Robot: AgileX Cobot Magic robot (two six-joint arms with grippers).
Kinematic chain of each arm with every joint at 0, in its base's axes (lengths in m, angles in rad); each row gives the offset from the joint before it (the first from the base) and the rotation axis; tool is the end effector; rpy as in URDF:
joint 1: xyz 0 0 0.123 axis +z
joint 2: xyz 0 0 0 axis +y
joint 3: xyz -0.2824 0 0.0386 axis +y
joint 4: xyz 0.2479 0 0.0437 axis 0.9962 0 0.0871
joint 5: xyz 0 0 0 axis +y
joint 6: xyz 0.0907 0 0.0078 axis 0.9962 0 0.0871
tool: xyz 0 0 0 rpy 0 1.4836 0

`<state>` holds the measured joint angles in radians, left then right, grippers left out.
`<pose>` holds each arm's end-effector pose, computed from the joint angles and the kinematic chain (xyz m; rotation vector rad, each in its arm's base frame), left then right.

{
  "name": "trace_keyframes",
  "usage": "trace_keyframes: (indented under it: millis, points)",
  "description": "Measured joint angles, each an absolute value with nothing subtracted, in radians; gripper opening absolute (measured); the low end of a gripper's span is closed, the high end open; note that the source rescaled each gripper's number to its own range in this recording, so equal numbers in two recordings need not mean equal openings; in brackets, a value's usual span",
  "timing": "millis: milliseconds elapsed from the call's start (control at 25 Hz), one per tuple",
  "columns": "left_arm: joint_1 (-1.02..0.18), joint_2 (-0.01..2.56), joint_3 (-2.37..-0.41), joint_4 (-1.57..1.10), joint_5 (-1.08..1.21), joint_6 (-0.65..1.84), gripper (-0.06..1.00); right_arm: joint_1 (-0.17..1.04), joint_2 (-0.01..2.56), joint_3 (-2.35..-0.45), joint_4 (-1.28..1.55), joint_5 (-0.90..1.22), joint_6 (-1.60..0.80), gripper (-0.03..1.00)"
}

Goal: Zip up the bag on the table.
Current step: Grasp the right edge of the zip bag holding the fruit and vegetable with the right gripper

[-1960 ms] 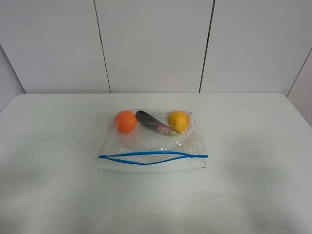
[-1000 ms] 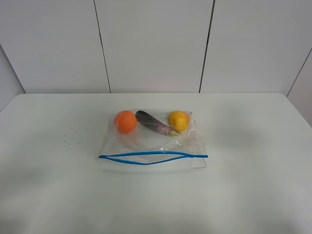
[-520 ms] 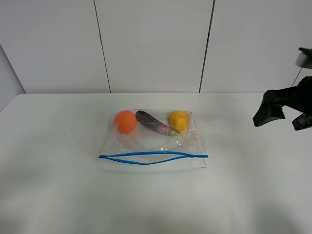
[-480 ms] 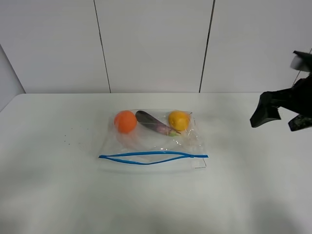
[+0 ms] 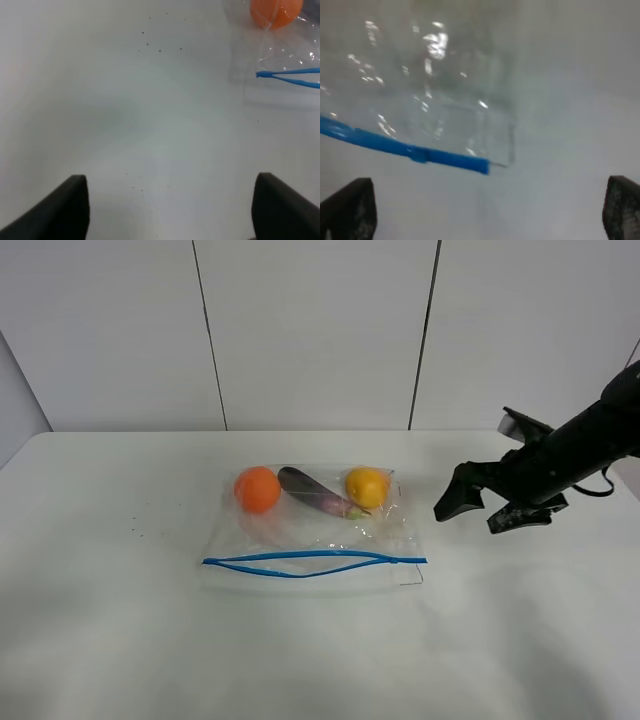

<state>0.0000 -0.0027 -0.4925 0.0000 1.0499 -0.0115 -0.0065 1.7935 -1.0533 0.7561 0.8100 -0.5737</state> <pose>-0.0039 0.0000 0.2760 -0.0117 2.0383 -0.0072 0.3334 0.0431 0.1787 -0.0859 2.7864 0.7405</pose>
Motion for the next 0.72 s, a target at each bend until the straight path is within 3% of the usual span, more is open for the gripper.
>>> trace_keyframes:
  millis: [360,720]
  points:
    - [0.000,-0.003,-0.493,0.000,1.050,-0.012,1.00,-0.060,1.990,-1.053,1.087,0.894,-0.870,1.00]
    - [0.000,-0.003,-0.493,0.000,1.050,-0.012,1.00,-0.085,2.113,-1.066,1.219,1.027,-1.002,1.00]
